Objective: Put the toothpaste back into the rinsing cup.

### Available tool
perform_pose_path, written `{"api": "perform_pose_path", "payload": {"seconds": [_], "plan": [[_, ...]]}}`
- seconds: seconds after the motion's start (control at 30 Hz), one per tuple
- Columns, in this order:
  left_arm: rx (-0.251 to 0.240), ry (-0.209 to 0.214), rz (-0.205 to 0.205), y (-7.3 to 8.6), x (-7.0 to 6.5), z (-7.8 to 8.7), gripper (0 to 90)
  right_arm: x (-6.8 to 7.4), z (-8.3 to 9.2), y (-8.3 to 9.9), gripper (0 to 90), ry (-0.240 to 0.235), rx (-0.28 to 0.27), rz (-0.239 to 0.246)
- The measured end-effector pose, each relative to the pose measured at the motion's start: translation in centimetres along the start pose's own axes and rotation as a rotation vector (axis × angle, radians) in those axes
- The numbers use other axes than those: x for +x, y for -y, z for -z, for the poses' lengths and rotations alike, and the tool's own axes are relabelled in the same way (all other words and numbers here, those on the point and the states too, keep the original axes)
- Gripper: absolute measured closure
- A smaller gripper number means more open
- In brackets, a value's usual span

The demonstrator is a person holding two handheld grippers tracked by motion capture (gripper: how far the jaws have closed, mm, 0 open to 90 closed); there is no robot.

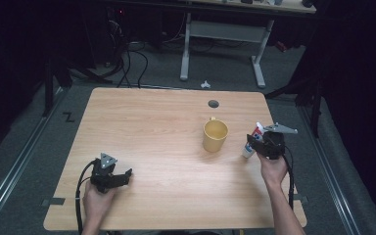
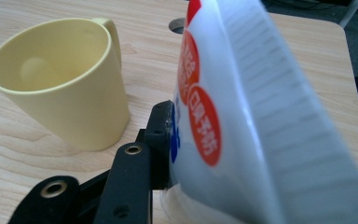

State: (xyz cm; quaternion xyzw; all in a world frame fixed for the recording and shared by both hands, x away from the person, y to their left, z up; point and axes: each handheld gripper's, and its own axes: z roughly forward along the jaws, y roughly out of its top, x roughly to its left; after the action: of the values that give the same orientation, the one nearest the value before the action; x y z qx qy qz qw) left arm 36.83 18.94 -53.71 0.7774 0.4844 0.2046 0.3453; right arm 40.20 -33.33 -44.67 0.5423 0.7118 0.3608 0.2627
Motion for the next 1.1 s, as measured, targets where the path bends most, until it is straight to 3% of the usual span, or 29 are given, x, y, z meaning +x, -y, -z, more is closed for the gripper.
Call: {"api": "perform_pose_path", "payload": {"seconds": [1.1], "plan": [[0.000,0.001,0.000,0.0,0.0,0.0,19.4,0.9,3.0,-3.1,67.6,-0.077,-0.051,0.053]]}}
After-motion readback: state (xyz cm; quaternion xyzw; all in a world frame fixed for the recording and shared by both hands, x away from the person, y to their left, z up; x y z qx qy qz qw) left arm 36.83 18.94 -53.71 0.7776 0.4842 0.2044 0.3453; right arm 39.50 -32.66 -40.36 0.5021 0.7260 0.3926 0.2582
